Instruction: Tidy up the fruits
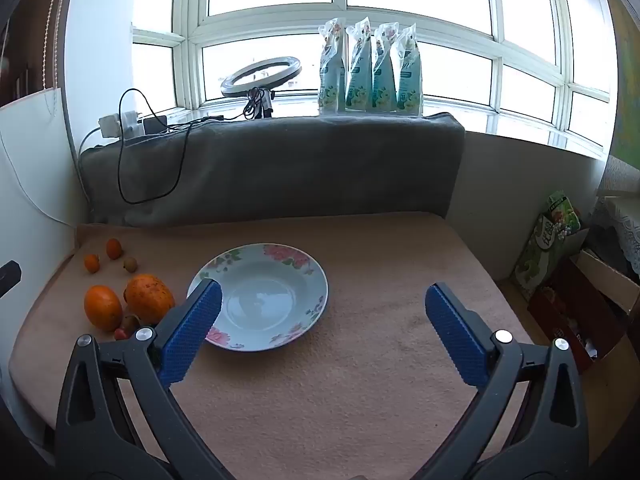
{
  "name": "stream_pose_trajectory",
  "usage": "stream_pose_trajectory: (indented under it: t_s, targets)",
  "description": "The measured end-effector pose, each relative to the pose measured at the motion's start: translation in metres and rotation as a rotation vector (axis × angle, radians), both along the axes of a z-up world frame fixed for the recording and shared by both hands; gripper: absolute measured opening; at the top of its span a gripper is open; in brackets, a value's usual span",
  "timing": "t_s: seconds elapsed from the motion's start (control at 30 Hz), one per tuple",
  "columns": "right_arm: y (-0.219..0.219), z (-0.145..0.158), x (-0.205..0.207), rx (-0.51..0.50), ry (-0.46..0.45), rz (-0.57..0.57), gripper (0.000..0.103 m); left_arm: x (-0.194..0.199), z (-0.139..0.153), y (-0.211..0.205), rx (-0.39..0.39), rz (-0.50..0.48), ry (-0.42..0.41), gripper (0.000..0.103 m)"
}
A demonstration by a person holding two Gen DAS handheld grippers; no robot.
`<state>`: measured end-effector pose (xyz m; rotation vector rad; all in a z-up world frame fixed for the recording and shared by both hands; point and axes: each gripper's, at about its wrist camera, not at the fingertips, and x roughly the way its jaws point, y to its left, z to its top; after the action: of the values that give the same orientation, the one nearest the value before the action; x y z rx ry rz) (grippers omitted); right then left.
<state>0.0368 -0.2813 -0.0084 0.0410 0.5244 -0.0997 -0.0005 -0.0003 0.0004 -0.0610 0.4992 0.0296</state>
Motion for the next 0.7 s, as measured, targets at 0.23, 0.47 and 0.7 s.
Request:
stream_pose_trajectory:
  t_s: [0.23,0.47,0.7]
  targets:
    - [-0.0032,-0.0027,-0.001,0.019,0.002,0.006,0.103,0.0018,-0.0075,-0.0021,0.013,0.001,0.007,0.103]
    - [-0.0053,-0.0072,0.0052,0.025,0.004,-0.001,0.103,0.0025,-0.0044,-0.0033,0.013,0.001,0.011,0.103]
    - [-0.0035,-0.0008,-0.0016,0.019,-0.002,-0.002,0.103,0.0021,-0.0033,-0.0034,0.01,-0.002,0.012,0.103]
